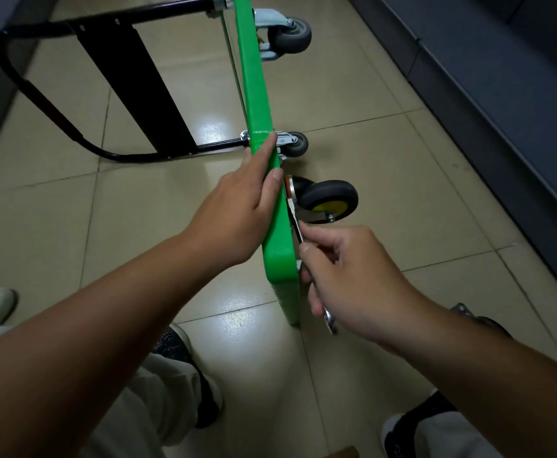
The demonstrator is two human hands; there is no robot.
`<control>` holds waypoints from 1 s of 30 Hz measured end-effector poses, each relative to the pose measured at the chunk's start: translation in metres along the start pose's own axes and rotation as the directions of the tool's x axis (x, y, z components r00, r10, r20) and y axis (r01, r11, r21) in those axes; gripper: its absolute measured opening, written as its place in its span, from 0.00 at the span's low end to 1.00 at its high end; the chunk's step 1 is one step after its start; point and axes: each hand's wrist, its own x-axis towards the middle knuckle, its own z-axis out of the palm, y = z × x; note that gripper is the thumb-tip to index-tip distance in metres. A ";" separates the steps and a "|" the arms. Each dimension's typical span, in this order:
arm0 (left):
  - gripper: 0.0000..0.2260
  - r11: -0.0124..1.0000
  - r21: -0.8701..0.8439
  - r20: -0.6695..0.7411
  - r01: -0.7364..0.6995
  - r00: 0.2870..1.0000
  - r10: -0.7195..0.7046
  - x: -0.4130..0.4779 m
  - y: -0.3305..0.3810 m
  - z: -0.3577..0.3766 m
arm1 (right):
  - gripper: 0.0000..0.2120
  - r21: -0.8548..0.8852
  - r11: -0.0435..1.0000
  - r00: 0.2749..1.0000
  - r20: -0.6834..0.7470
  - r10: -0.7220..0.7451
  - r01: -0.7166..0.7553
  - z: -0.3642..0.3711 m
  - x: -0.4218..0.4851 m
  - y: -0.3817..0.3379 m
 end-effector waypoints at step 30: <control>0.26 0.995 -0.099 0.036 -0.015 0.999 0.019 -0.001 -0.002 -0.005 | 0.10 0.072 0.965 0.965 -0.047 0.257 -0.253 -0.043 -0.014 0.006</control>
